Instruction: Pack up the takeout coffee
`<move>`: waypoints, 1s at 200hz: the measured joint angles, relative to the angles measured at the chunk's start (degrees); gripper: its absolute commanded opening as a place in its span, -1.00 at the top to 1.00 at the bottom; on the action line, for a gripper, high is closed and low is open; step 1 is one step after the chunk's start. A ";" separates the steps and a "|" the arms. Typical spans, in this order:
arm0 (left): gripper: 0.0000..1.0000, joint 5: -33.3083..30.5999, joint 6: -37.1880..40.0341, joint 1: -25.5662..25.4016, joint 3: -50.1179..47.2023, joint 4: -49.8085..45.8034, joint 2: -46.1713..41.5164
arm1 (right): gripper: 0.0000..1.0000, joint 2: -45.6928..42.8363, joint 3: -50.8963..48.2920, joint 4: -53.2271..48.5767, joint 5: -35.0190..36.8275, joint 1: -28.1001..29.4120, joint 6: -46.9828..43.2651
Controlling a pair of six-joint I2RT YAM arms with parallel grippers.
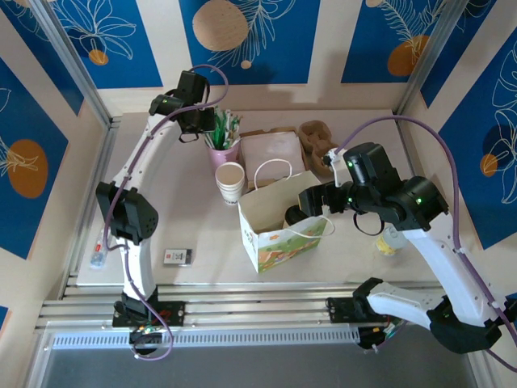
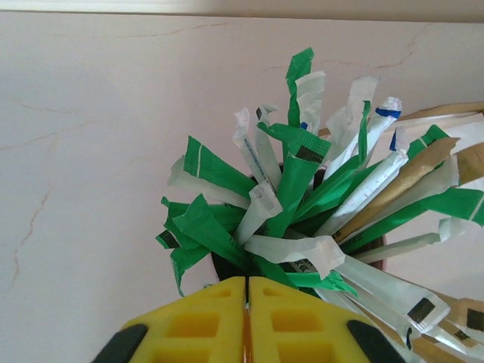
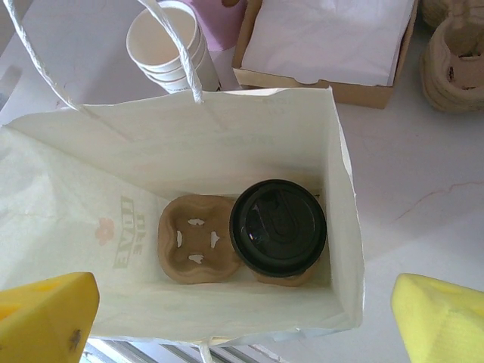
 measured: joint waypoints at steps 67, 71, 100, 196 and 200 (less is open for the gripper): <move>1.00 -0.04 -0.20 -0.20 4.57 -1.31 0.50 | -0.99 -0.44 -0.48 0.17 -0.39 -0.50 -0.22; 1.00 -0.02 -0.20 -0.20 4.94 -1.29 0.44 | -0.99 -0.52 -0.63 0.31 -0.48 -0.59 -0.33; 1.00 0.00 -0.20 -0.57 5.25 -1.42 -1.90 | -0.99 -0.63 -1.66 0.66 -0.74 -1.55 -0.44; 1.00 0.42 -0.04 -3.58 9.38 -4.39 -14.03 | -0.99 -0.63 -2.08 1.77 -3.15 -4.90 -0.68; 1.00 0.46 0.09 -3.78 9.73 -4.55 -14.27 | -0.99 -0.63 -2.08 1.75 -3.28 -4.98 -0.68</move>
